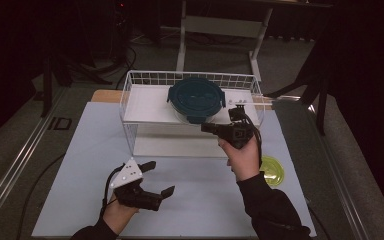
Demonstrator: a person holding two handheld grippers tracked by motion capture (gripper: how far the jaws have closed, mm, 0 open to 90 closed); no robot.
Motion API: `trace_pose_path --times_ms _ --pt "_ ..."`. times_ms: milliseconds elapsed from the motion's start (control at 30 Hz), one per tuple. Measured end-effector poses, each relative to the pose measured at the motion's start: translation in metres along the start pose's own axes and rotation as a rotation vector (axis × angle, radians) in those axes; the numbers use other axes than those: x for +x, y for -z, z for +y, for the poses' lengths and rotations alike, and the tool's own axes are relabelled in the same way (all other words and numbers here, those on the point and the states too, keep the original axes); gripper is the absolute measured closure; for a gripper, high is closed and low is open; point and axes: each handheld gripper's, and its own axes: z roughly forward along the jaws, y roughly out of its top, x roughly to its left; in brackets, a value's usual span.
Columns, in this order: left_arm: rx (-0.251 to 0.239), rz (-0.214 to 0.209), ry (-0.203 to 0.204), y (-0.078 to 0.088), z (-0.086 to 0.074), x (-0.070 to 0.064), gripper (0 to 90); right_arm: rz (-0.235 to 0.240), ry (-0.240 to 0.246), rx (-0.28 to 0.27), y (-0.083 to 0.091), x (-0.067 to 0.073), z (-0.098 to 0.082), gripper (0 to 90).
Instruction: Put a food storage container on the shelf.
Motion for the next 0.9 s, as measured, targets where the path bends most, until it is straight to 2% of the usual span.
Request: trace_pose_path --times_ms 67,333,500,667,900 --pt "-0.009 0.011 -0.019 0.0 -0.001 -0.001 2.6 -0.007 -0.001 -0.005 -0.002 -0.001 0.002 89.9" --pt "-0.049 -0.015 -0.013 0.002 0.0 -0.001 2.6 -0.017 -0.027 -0.007 -0.007 -0.009 0.007 89.9" --pt "-0.038 -0.009 -0.012 0.001 -0.001 -0.002 2.6 -0.031 -0.023 -0.009 -0.011 -0.01 0.011 89.9" --pt "-0.048 -0.021 -0.008 0.002 -0.001 -0.002 2.6 -0.031 -0.044 -0.014 -0.014 -0.015 0.016 89.9" --pt "-0.054 -0.032 -0.012 0.002 0.0 -0.004 2.6 -0.039 -0.043 -0.009 -0.019 -0.017 0.02 89.8"
